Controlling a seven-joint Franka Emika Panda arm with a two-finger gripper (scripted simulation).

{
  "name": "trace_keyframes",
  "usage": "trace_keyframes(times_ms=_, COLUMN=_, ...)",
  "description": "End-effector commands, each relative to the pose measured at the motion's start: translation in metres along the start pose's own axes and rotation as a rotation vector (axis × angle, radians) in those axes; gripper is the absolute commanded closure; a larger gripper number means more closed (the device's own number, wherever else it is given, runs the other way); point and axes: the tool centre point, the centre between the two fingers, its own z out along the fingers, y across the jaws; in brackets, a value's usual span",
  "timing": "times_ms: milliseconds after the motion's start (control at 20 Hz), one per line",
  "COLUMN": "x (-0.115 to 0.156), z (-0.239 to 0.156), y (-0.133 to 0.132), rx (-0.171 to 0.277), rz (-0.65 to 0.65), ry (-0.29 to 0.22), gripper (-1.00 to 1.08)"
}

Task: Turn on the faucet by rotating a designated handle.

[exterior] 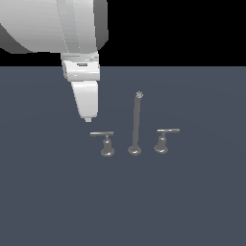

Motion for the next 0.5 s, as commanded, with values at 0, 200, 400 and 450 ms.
trace_keyframes(times_ms=0, x=0.005, z=0.012, y=-0.008, rx=0.000, rz=0.046, ry=0.004, gripper=1.08)
trace_keyframes(times_ms=200, x=0.014, z=0.029, y=-0.019, rx=-0.001, rz=0.114, ry=0.009, gripper=1.08)
trace_keyframes(times_ms=400, x=0.022, z=0.043, y=-0.028, rx=-0.001, rz=0.172, ry=0.013, gripper=1.08)
trace_keyframes(times_ms=450, x=0.023, z=0.047, y=-0.030, rx=-0.001, rz=0.185, ry=0.014, gripper=1.08)
